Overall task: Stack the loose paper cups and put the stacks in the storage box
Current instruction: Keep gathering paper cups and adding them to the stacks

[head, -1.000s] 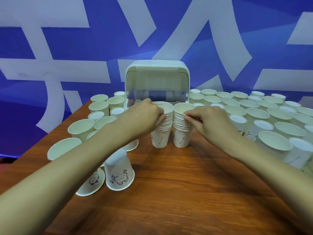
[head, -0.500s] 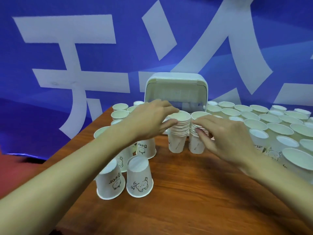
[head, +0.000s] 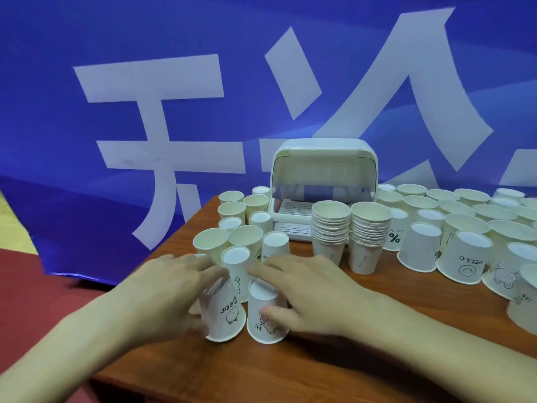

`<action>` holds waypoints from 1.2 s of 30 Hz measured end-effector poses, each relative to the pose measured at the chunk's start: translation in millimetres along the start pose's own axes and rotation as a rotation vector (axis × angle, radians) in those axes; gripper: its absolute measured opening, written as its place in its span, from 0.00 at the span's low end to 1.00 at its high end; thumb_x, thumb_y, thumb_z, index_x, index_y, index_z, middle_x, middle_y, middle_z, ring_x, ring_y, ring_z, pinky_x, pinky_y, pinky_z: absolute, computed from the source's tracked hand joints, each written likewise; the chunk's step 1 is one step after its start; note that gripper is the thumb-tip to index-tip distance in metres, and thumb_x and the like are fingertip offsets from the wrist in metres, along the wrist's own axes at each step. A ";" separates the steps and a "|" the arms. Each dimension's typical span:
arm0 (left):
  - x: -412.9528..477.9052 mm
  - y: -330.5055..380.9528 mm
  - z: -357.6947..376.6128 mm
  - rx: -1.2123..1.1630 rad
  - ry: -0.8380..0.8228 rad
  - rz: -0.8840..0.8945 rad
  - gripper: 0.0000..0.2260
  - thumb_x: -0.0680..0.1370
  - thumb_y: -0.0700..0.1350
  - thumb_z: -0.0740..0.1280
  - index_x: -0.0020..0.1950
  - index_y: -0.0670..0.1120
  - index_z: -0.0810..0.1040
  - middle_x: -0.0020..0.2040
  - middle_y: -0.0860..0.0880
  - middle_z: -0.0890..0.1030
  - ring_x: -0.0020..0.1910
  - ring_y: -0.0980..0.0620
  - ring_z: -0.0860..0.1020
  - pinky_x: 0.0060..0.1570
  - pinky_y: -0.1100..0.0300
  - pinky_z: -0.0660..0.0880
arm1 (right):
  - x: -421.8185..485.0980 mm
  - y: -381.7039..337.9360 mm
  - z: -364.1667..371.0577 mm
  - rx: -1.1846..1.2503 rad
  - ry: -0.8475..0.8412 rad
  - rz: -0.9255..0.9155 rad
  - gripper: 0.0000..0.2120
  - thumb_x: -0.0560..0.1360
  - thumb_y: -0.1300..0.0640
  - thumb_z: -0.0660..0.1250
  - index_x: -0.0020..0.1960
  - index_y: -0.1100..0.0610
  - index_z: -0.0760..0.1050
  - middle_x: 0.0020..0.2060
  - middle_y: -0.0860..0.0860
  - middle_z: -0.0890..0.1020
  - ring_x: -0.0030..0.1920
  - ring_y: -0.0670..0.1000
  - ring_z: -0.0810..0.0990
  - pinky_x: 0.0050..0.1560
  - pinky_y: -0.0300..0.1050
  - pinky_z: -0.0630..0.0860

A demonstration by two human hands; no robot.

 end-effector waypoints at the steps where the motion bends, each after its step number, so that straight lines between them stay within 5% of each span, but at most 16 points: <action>1: 3.4 -2.2 1.3 0.019 0.034 0.005 0.36 0.67 0.68 0.66 0.74 0.63 0.59 0.65 0.62 0.70 0.61 0.59 0.72 0.53 0.61 0.73 | -0.3 2.6 1.3 -0.003 -0.024 0.019 0.29 0.75 0.39 0.61 0.74 0.43 0.62 0.59 0.46 0.76 0.59 0.51 0.77 0.48 0.54 0.78; 7: 19.7 1.4 -1.1 0.011 0.027 0.008 0.26 0.68 0.66 0.68 0.63 0.61 0.67 0.56 0.60 0.70 0.51 0.58 0.75 0.38 0.62 0.75 | -30.5 29.0 -9.0 0.066 -0.034 0.127 0.23 0.72 0.37 0.62 0.65 0.42 0.69 0.56 0.44 0.71 0.51 0.52 0.78 0.49 0.53 0.77; 11: 23.7 18.2 -15.6 -0.127 0.156 -0.019 0.23 0.66 0.68 0.67 0.54 0.63 0.63 0.50 0.61 0.71 0.40 0.57 0.75 0.30 0.63 0.72 | -75.3 60.7 -14.1 0.063 -0.075 0.313 0.20 0.71 0.37 0.65 0.58 0.44 0.65 0.52 0.42 0.70 0.48 0.51 0.77 0.46 0.50 0.75; 15: 38.8 68.2 -9.9 -0.358 0.187 -0.028 0.24 0.71 0.59 0.70 0.54 0.62 0.56 0.52 0.61 0.69 0.43 0.56 0.75 0.38 0.59 0.76 | -102.3 77.6 -8.3 -0.050 -0.208 0.432 0.26 0.69 0.32 0.64 0.60 0.44 0.63 0.54 0.44 0.75 0.49 0.53 0.79 0.46 0.52 0.74; 20: 51.2 114.1 10.2 -0.581 0.024 0.076 0.34 0.64 0.72 0.67 0.61 0.62 0.54 0.58 0.65 0.64 0.54 0.61 0.73 0.52 0.57 0.74 | -87.4 84.5 -9.0 -0.114 -0.157 0.286 0.34 0.74 0.32 0.61 0.75 0.45 0.57 0.70 0.44 0.67 0.59 0.54 0.78 0.50 0.51 0.75; 22: 58.6 114.5 7.6 -0.673 0.056 0.042 0.27 0.70 0.72 0.63 0.59 0.61 0.57 0.55 0.63 0.67 0.52 0.61 0.73 0.54 0.56 0.73 | -82.4 83.4 -4.7 -0.085 -0.215 0.219 0.32 0.78 0.38 0.61 0.78 0.44 0.54 0.74 0.43 0.63 0.60 0.54 0.78 0.52 0.51 0.75; 25: 74.3 108.7 7.3 -0.721 0.171 -0.026 0.16 0.77 0.62 0.63 0.57 0.59 0.60 0.55 0.59 0.71 0.48 0.57 0.74 0.53 0.55 0.72 | -78.4 86.4 -0.2 -0.065 -0.273 0.205 0.26 0.79 0.41 0.60 0.75 0.44 0.62 0.69 0.44 0.70 0.60 0.53 0.77 0.56 0.53 0.75; 30: 99.3 104.5 25.7 -0.640 0.079 -0.039 0.39 0.73 0.64 0.64 0.78 0.61 0.45 0.75 0.59 0.58 0.66 0.53 0.71 0.64 0.54 0.70 | -78.0 92.2 -7.2 -0.031 -0.262 0.231 0.18 0.77 0.40 0.61 0.65 0.44 0.70 0.58 0.44 0.76 0.58 0.50 0.77 0.54 0.51 0.74; 32: 108.4 100.2 26.3 -0.627 0.153 -0.092 0.35 0.75 0.67 0.59 0.78 0.58 0.51 0.73 0.57 0.60 0.68 0.52 0.69 0.66 0.51 0.69 | -78.6 91.8 -7.7 -0.032 -0.253 0.234 0.18 0.77 0.39 0.61 0.64 0.44 0.70 0.57 0.44 0.76 0.56 0.50 0.77 0.54 0.51 0.75; 36: 121.3 98.4 27.1 -0.604 0.179 -0.117 0.25 0.75 0.68 0.58 0.68 0.59 0.65 0.58 0.56 0.66 0.56 0.50 0.76 0.56 0.49 0.74 | -77.3 92.6 -8.4 -0.020 -0.237 0.234 0.17 0.76 0.39 0.62 0.63 0.44 0.71 0.56 0.44 0.77 0.55 0.50 0.77 0.52 0.51 0.75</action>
Point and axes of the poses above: each hand's wrist, its own x-axis towards the middle knuckle, its own z-axis out of the palm, y = z × x, the point moved 5 cm from there along x, towards the middle knuckle
